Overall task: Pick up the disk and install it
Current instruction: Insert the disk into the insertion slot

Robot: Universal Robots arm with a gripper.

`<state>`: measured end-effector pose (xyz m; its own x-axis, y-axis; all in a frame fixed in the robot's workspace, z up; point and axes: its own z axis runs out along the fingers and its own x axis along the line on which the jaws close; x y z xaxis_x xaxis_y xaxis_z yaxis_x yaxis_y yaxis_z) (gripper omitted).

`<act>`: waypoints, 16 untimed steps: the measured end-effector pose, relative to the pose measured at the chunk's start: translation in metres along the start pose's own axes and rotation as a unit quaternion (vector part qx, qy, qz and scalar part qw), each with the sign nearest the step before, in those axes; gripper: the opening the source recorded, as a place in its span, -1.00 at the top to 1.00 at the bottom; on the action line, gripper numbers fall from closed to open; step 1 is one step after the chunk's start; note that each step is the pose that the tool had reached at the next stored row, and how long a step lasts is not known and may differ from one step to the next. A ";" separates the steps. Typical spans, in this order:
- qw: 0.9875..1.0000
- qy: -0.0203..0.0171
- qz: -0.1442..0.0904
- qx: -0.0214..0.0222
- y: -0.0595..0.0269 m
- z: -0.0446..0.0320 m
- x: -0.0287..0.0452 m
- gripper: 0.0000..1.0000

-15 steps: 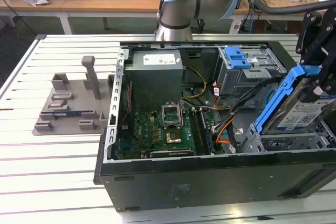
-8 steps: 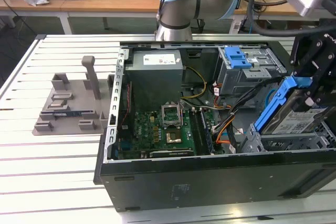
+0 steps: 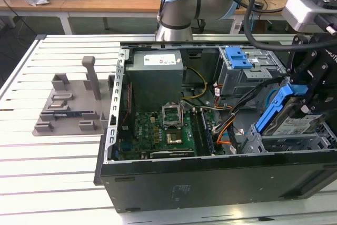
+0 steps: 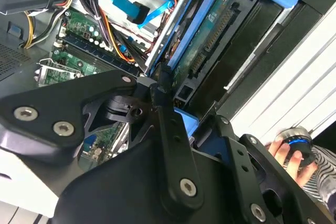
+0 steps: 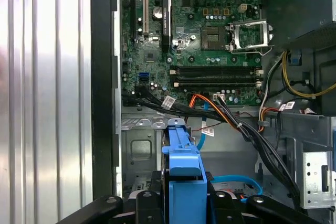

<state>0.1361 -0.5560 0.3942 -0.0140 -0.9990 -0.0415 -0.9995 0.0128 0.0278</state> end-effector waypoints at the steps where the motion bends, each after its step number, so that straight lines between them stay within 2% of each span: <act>1: 1.000 0.000 0.000 0.000 0.0000 0.0000 0.0000 0.24; 3: 1.000 0.000 0.000 0.000 0.0000 0.0000 0.0000 0.24; 4: 1.000 0.000 0.000 0.000 0.0000 0.0000 0.0000 0.11; 9: 1.000 0.000 0.000 0.000 0.0000 0.0000 0.0000 0.15; 10: 1.000 0.000 0.000 0.000 0.0000 0.0000 0.0000 0.28; 11: 1.000 0.000 0.000 0.000 0.0000 0.0000 0.0000 0.28; 15: 1.000 0.000 0.000 0.000 0.0000 0.0000 0.0000 0.76; 16: 1.000 0.000 0.000 0.000 0.0000 0.0001 0.0000 0.79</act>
<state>0.1361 -0.5560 0.3941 -0.0140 -0.9990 -0.0423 -0.9995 0.0128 0.0278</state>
